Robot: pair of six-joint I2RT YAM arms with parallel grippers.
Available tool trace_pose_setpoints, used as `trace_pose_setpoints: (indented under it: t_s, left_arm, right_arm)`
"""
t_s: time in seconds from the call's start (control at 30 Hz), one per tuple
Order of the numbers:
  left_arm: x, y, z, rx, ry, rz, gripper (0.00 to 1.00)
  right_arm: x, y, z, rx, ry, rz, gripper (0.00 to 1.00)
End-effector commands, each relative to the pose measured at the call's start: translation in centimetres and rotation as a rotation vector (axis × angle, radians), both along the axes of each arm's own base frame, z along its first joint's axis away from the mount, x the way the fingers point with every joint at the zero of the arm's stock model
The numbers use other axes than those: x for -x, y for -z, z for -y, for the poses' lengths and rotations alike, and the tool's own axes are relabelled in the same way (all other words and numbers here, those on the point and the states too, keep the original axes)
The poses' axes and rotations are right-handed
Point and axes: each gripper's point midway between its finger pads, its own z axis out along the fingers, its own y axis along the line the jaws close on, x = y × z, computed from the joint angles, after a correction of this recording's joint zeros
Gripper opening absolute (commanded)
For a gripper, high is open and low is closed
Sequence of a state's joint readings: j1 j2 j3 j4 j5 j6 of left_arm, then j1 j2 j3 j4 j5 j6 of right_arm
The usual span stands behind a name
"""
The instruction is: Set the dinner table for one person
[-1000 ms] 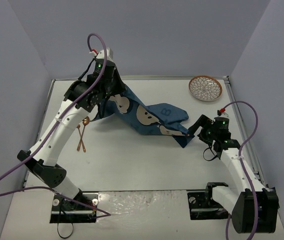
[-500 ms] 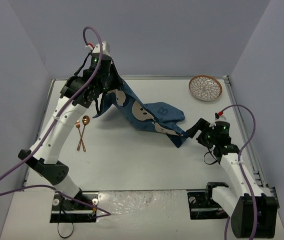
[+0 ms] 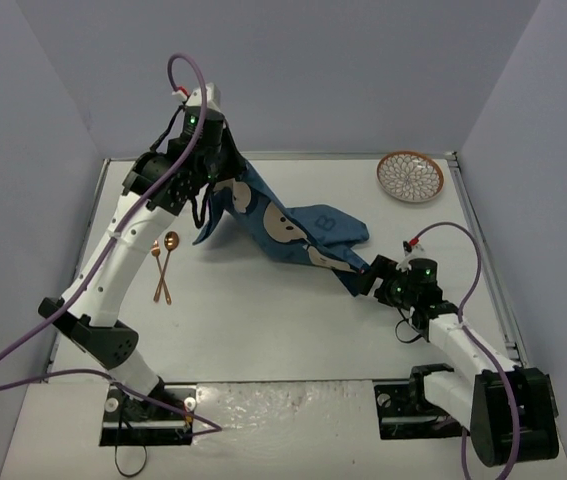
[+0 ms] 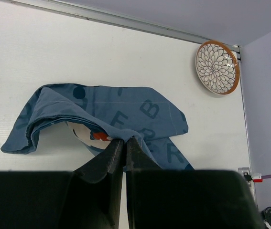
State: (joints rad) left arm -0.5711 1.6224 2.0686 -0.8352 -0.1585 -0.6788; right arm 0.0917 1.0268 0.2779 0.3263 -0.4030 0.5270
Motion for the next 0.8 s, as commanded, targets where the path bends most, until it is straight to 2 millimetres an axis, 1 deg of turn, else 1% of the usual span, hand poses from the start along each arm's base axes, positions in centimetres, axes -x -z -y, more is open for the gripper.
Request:
trace_pose_setpoints:
  t_s: [0.0,0.1,0.13,0.23,0.33,0.43,0.57,0.67,0.77]
  left_arm:
    - [0.0,-4.1,-0.7,0.047,-0.009,0.111,0.0]
    - [0.0,-4.1,-0.8,0.047,-0.008,0.108,0.0]
    - [0.1,-4.1,-0.8,0.049,-0.008,0.108,0.0]
    - [0.2,-4.2,-0.9,0.051,-0.007,0.11,0.0]
    - [0.3,-4.2,-1.2,0.052,-0.011,0.113,0.0]
    - [0.3,-4.0,-1.5,0.05,-0.017,0.11,0.0]
    - [0.4,-4.3,-1.9,0.057,-0.023,0.115,0.0]
    - [0.4,-4.4,-2.2,0.057,-0.028,0.118,0.0]
    - [0.3,-4.3,-2.9,0.053,-0.04,0.114,0.0]
  right_arm:
    - [-3.3,-1.7,0.0,0.027,0.013,0.13,0.79]
    - [-3.8,-0.7,0.2,0.046,0.022,0.101,0.78]
    - [-4.0,-0.6,0.2,0.047,0.022,0.097,0.77]
    - [-4.6,-0.6,0.0,0.05,0.019,0.102,0.73]
    - [-4.8,-0.3,-0.4,0.052,0.008,0.092,0.62]
    - [-5.0,-0.3,-0.7,0.055,0.0,0.093,0.58]
    - [-5.2,-0.4,-0.9,0.056,-0.012,0.1,0.51]
    - [-5.3,-0.5,-1.0,0.059,-0.013,0.106,0.43]
    - [-5.5,-0.9,-0.6,0.082,-0.001,0.119,0.28]
